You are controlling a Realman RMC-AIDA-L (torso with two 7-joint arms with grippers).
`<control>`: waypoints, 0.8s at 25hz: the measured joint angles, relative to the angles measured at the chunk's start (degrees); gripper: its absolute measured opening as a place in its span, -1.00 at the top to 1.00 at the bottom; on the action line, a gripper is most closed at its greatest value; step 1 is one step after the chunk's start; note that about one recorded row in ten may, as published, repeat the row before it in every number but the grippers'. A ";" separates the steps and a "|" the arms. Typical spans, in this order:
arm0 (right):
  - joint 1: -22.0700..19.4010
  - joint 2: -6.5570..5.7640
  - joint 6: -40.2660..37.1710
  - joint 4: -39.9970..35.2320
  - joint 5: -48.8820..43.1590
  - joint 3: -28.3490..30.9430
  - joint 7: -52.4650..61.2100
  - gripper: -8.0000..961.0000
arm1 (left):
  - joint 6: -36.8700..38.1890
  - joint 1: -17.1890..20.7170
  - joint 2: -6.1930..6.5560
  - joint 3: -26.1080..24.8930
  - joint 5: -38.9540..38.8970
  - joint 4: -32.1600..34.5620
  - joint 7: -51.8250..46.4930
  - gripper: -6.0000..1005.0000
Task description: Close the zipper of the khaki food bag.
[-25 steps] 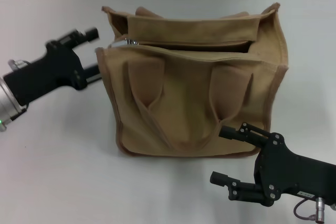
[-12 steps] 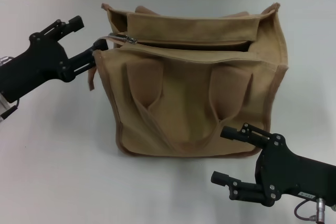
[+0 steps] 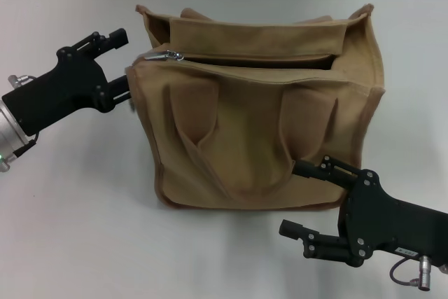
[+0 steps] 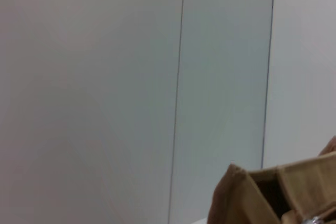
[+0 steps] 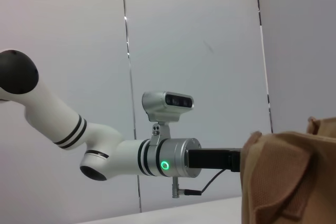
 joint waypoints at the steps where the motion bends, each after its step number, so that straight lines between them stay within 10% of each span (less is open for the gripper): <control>1: -0.01 0.00 -0.09 0.00 0.03 0.00 -0.17 -0.72 | 0.00 0.00 0.00 0.00 0.00 0.00 0.00 -0.51; 13: -0.93 0.00 -0.14 2.21 0.60 0.01 -3.57 -0.73 | 2.44 -0.41 -0.12 0.47 -2.27 -1.47 0.04 -0.21; 20: -1.01 0.00 -0.91 3.69 2.32 0.18 -5.17 -0.73 | 3.90 -0.01 -0.12 0.50 -2.95 -3.19 0.72 0.53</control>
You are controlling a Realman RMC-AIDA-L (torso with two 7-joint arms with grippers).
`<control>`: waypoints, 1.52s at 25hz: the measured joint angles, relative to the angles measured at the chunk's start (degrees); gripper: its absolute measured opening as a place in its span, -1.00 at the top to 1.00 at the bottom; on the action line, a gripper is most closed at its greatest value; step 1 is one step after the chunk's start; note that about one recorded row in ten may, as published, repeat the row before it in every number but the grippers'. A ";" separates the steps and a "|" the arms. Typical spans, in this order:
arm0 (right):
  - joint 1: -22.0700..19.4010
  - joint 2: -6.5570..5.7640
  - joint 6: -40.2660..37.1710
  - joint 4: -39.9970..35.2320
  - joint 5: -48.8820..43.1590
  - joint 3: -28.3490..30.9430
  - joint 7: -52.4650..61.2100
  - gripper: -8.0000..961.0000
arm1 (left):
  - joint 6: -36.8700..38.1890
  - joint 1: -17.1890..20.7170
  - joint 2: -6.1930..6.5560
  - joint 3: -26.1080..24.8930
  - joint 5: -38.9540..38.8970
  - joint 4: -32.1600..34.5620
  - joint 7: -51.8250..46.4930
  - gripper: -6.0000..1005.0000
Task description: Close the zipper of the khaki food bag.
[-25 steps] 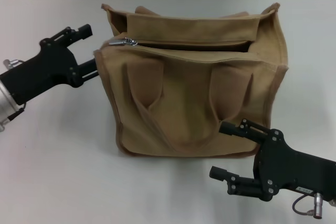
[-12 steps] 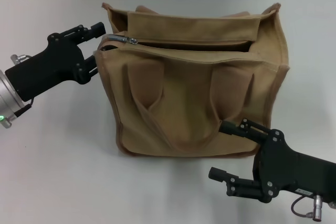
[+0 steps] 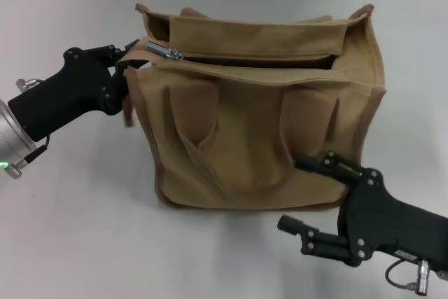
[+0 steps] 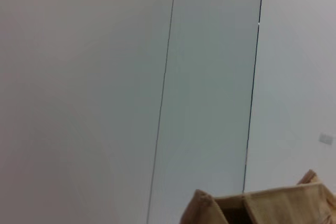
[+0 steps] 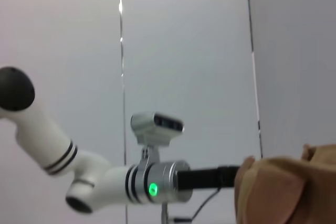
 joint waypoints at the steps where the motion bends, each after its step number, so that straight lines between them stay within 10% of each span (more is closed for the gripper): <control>1: -0.05 0.00 -0.58 0.41 0.75 0.03 -0.02 -0.73 | 0.37 -0.43 0.09 0.00 -0.22 -1.37 -0.30 0.61; 16: -2.40 -0.08 -8.38 7.05 1.58 19.84 -3.19 -0.72 | 3.89 -1.21 0.01 0.53 -4.39 -2.47 -9.73 0.93; 27: 4.24 -0.07 -7.75 8.65 1.28 21.20 -11.03 -0.72 | 9.88 -2.24 -0.03 0.52 -6.68 -2.71 -13.81 0.93; 38: 11.62 -0.43 -7.67 -5.61 1.14 17.16 49.80 -0.72 | 9.10 -2.74 0.01 0.68 -7.16 -2.71 -14.82 0.93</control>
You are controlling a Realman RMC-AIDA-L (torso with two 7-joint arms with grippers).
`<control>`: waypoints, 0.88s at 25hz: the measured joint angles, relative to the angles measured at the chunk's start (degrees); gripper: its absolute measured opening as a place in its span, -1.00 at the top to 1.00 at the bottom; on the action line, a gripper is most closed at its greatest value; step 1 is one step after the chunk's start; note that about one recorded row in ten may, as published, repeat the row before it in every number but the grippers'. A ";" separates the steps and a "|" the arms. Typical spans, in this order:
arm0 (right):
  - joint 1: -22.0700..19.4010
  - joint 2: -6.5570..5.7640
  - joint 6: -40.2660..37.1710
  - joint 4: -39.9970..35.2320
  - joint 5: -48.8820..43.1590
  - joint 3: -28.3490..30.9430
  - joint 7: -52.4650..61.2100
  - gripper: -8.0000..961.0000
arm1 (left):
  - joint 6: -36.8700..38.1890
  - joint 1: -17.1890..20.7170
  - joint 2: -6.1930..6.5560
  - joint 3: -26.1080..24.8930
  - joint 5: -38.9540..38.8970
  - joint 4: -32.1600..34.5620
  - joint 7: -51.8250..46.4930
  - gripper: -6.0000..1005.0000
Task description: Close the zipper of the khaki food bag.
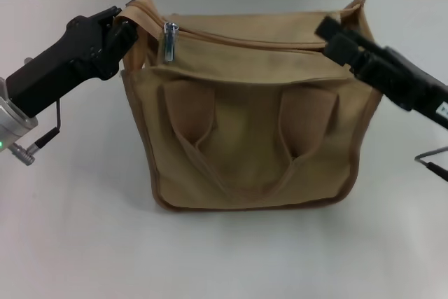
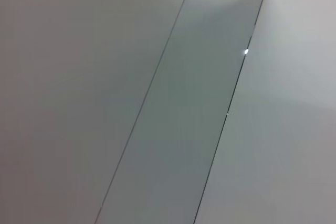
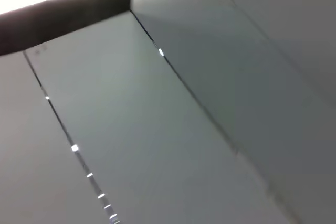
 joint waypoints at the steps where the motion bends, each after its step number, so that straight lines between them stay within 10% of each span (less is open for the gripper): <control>1: 0.77 -0.01 -0.23 -0.98 0.07 -0.94 3.86 -0.72 | -0.39 -0.05 0.00 0.02 0.04 0.00 0.01 0.93; 22: 9.43 0.51 15.81 10.97 -0.06 -5.55 11.88 -0.73 | -2.20 -1.66 0.03 1.54 0.07 -0.50 -2.28 0.93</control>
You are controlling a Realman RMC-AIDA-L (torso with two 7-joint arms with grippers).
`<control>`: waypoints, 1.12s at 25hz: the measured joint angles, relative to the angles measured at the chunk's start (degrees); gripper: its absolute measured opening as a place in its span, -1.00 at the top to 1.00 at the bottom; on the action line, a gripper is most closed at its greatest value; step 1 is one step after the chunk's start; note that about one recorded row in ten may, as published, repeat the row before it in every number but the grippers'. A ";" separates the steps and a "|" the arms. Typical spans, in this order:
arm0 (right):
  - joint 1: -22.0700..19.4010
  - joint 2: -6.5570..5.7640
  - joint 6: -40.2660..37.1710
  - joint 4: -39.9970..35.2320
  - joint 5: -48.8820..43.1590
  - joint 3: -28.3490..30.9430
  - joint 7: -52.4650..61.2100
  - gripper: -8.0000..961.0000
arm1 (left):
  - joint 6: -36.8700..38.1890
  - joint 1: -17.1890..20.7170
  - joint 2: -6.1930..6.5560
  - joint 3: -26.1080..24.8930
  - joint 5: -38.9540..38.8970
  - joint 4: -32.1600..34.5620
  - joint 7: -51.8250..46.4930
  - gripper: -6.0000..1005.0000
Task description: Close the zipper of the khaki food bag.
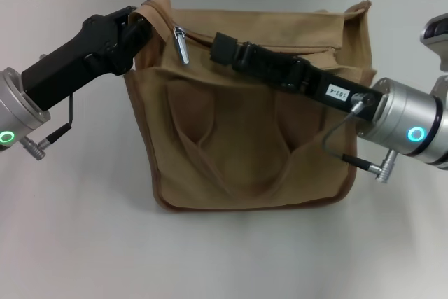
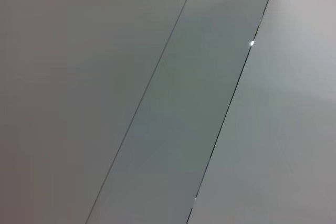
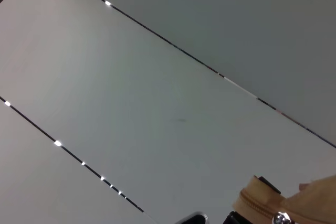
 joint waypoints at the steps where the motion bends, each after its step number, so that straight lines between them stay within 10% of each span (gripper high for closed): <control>1: 0.22 0.02 0.36 0.25 -0.01 -0.08 -0.24 -0.73 | -0.05 -0.08 0.02 0.02 0.03 0.00 -0.01 0.93; 28: 4.17 0.18 7.58 4.09 -0.03 -0.38 -4.24 -0.72 | -1.14 -1.66 -0.03 2.11 -0.20 0.34 -1.47 0.93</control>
